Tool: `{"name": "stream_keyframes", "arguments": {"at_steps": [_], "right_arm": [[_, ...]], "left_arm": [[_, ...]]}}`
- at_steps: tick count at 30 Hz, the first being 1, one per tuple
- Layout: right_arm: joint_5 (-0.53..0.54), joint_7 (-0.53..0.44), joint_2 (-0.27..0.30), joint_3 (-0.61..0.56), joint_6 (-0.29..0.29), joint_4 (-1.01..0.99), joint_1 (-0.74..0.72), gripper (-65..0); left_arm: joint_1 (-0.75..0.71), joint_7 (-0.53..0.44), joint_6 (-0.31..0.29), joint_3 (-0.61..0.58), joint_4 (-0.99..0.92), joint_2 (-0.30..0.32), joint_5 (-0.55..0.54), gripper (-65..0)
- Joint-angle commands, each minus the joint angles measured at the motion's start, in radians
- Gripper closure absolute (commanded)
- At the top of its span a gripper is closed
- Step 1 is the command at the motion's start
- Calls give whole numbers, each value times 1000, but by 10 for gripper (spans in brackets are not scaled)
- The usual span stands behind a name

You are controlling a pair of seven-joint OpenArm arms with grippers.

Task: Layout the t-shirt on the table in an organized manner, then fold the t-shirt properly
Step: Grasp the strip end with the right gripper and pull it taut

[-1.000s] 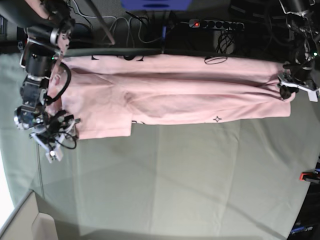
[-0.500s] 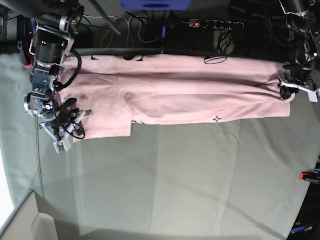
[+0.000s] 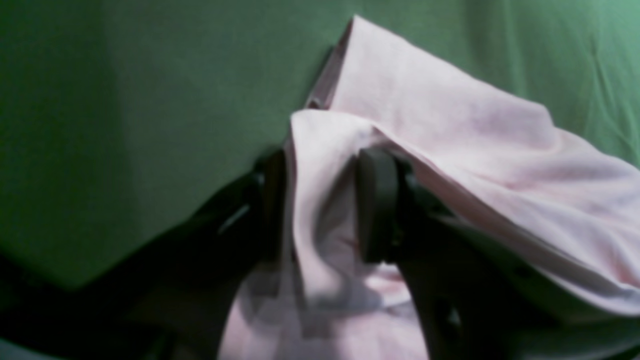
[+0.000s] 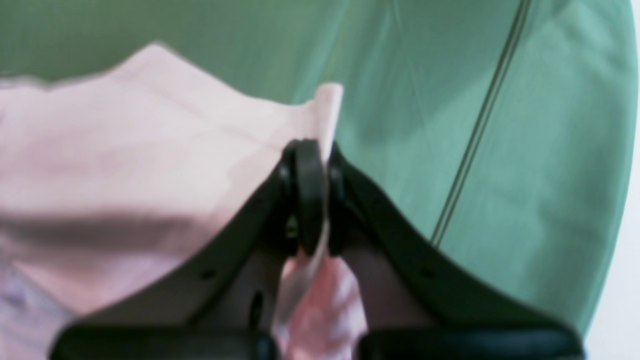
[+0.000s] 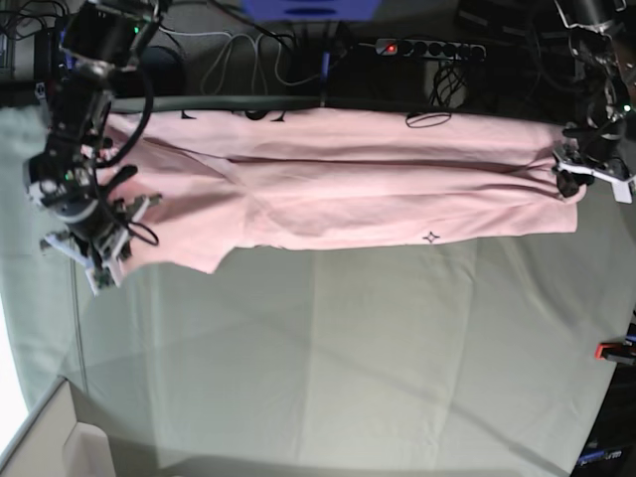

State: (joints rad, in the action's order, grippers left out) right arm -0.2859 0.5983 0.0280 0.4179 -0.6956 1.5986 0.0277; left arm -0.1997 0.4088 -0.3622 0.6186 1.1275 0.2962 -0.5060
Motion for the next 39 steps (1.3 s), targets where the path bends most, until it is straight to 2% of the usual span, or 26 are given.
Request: {"name": "stream_keyframes", "arguments": {"at_steps": [1, 5, 15, 23, 26, 32, 35, 39], "right_arm": [[7, -1, 8, 2, -3, 26, 5, 0], [7, 2, 6, 34, -3, 38, 70, 0], [7, -2, -46, 197, -3, 70, 140, 0], [9, -2, -78, 212, -3, 42, 142, 0], [9, 1, -101, 215, -3, 47, 140, -94], [6, 5, -102, 227, -3, 52, 142, -288], [7, 5, -107, 283, -3, 82, 139, -336], [7, 4, -152, 319, -3, 193, 140, -340]], "left_arm": [[6, -20, -4, 5, 15, 16, -12, -234], [6, -20, -5, 5, 15, 18, -12, -235], [7, -20, -5, 4, 15, 22, -10, -235], [4, -20, -7, 1, 15, 25, -13, -235], [4, -18, -7, 1, 18, 27, -16, -235], [1, -18, -8, 2, 27, 28, -19, -235], [1, -18, -8, 2, 27, 30, -19, -235], [1, -18, -8, 1, 27, 30, -18, -235]]}}
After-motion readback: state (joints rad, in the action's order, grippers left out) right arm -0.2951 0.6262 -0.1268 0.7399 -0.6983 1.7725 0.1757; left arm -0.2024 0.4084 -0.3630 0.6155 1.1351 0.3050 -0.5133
